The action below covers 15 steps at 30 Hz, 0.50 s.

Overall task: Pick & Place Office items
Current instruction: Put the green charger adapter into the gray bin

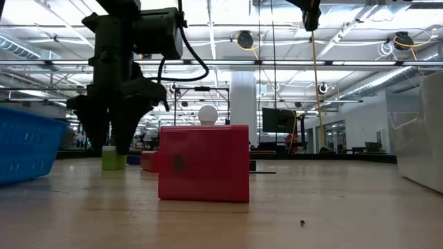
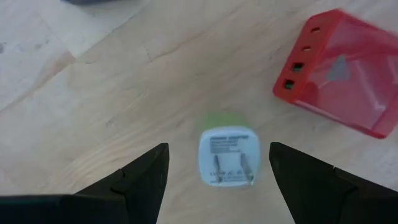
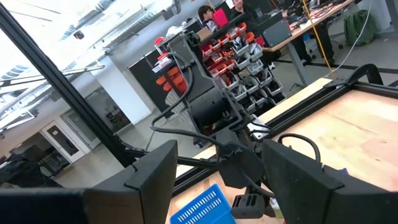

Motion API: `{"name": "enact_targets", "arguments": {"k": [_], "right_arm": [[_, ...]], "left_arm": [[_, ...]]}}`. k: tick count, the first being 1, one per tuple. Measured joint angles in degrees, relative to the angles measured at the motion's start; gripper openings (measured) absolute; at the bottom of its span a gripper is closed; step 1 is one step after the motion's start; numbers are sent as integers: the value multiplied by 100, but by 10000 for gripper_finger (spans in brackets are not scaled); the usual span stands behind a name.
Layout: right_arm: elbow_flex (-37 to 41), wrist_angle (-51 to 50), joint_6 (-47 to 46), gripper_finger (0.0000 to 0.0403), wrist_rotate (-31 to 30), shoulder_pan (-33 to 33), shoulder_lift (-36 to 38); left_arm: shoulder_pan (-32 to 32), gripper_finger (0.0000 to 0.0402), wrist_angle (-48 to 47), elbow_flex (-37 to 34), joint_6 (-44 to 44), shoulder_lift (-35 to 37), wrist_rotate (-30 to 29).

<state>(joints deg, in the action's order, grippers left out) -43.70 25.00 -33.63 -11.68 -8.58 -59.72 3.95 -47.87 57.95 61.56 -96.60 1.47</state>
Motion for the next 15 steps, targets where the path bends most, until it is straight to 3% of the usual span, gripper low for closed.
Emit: {"name": "enact_targets", "arguments": {"k": [7, 15], "right_arm": [[0, 3, 0, 226, 0, 0, 0], [0, 4, 4, 226, 0, 0, 0]], "left_arm": [[0, 278, 389, 2, 48, -28, -131], [0, 278, 169, -15, 54, -31, -161]]}}
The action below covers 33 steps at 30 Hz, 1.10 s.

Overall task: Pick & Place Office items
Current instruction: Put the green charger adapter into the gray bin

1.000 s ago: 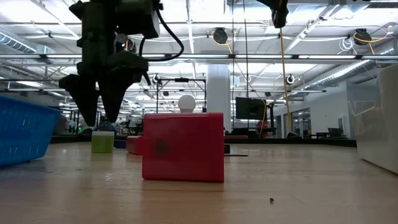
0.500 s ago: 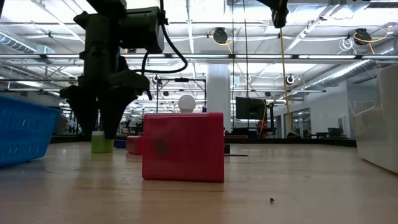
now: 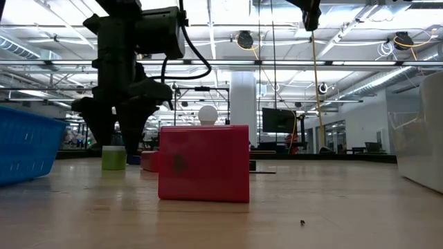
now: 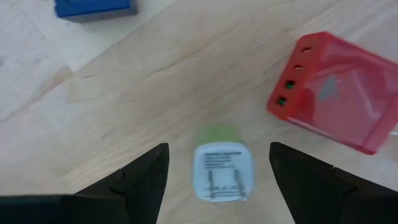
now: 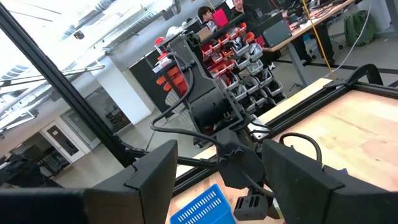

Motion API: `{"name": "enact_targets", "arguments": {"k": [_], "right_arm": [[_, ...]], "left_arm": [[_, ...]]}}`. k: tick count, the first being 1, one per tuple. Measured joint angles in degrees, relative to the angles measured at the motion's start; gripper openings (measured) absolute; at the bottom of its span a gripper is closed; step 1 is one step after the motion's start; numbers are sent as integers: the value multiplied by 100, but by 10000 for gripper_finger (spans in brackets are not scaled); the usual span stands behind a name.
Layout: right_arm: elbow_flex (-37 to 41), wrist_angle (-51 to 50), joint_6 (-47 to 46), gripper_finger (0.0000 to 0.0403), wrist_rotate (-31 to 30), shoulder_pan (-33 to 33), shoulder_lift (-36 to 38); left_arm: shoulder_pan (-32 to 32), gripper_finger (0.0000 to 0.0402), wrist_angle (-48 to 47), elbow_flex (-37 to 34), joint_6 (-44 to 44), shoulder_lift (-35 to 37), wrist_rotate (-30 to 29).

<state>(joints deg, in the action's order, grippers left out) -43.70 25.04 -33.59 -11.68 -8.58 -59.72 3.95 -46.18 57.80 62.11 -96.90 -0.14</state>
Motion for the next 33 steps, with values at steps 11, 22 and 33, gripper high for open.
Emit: {"name": "enact_targets", "arguments": {"k": [11, 22, 33], "right_arm": [[0, 0, 23, 226, 0, 0, 0], [0, 0, 23, 226, 0, 1, 0], [0, 0, 23, 226, 0, 1, 0]], "left_arm": [[0, 278, -63, -3, -7, 0, 0], [0, 278, -69, -5, -46, 0, 6], [0, 278, -32, -7, -70, -118, 100]]}}
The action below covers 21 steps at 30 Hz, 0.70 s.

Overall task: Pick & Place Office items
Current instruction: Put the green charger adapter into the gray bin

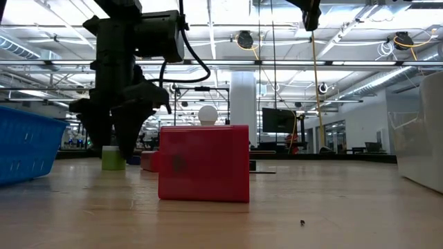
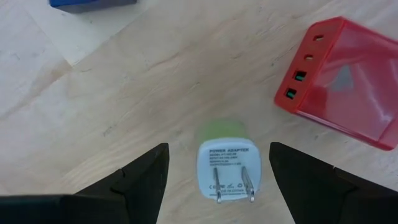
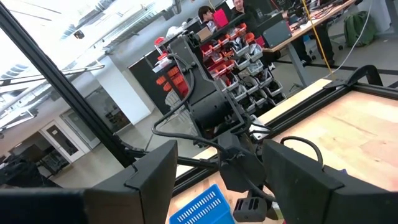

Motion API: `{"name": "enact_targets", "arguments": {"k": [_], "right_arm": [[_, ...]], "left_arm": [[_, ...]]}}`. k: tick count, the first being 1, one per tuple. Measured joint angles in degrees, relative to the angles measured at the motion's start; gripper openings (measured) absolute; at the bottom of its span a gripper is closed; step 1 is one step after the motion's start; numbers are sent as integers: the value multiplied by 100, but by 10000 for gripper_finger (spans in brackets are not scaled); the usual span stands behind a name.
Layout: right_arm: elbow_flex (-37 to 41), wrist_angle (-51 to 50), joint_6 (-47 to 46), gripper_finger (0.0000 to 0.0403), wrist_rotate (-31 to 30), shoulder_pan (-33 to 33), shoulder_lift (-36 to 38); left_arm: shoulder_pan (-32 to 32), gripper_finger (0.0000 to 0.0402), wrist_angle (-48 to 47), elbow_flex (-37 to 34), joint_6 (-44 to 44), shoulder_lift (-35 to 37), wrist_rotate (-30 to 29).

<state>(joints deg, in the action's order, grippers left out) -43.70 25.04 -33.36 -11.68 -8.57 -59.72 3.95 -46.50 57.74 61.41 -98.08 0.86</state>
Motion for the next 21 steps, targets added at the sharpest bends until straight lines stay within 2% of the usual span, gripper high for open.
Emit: {"name": "enact_targets", "arguments": {"k": [7, 10, 13, 18, 21], "right_arm": [[2, 18, 22, 226, 0, 1, 2], [2, 17, 22, 226, 0, -1, 2], [2, 11, 22, 226, 0, 1, 2], [2, 4, 67, 226, 0, 0, 2], [2, 7, 105, 226, 0, 0, 2]], "left_arm": [[0, 278, 24, -2, -76, -169, 199], [2, 266, 10, 0, -103, -220, 283], [20, 228, 24, 0, -129, -205, 325], [38, 132, 51, 2, -206, -210, 337], [59, 128, 99, 2, -241, -208, 343]]}}
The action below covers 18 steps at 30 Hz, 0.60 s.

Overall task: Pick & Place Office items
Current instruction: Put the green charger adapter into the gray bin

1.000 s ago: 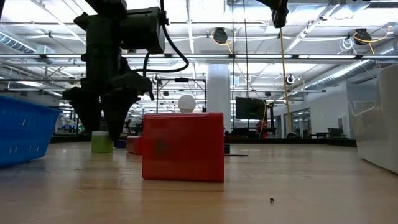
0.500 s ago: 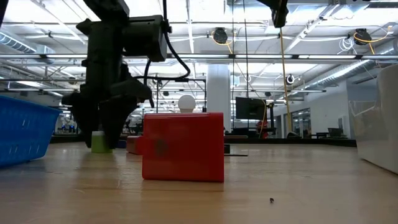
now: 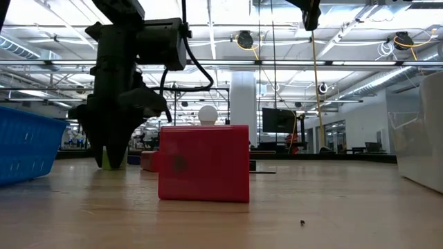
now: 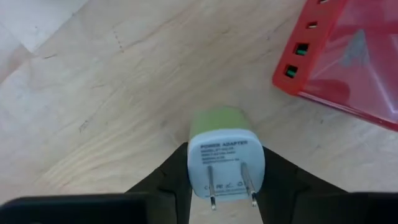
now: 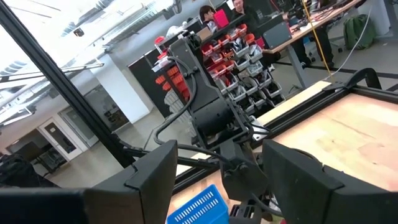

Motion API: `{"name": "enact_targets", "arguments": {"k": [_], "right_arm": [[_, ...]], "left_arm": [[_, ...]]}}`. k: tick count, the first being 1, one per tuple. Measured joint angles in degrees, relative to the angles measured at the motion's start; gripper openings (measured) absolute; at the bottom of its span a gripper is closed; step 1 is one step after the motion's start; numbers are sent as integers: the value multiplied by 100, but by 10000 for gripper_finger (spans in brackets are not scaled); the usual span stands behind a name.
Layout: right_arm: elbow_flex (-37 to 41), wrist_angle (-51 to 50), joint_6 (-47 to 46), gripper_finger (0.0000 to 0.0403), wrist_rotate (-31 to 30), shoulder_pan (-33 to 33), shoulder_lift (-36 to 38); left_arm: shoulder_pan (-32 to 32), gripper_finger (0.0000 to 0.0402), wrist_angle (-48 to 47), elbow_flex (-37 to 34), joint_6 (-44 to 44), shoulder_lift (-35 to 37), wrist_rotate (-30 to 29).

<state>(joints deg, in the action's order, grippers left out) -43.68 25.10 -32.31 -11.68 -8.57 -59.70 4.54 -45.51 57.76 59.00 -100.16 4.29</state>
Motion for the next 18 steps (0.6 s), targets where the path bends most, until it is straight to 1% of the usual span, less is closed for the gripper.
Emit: {"name": "enact_targets", "arguments": {"k": [8, 12, 18], "right_arm": [[0, 4, 58, 226, 0, 1, 0], [0, 52, 87, 226, -4, -1, 0], [0, 47, -34, 226, -6, -1, 0]], "left_arm": [[7, 128, 256, 0, -6, 0, 83], [7, 128, 453, 0, -85, 0, 241], [9, 128, 1073, 0, -177, 0, 445]]}}
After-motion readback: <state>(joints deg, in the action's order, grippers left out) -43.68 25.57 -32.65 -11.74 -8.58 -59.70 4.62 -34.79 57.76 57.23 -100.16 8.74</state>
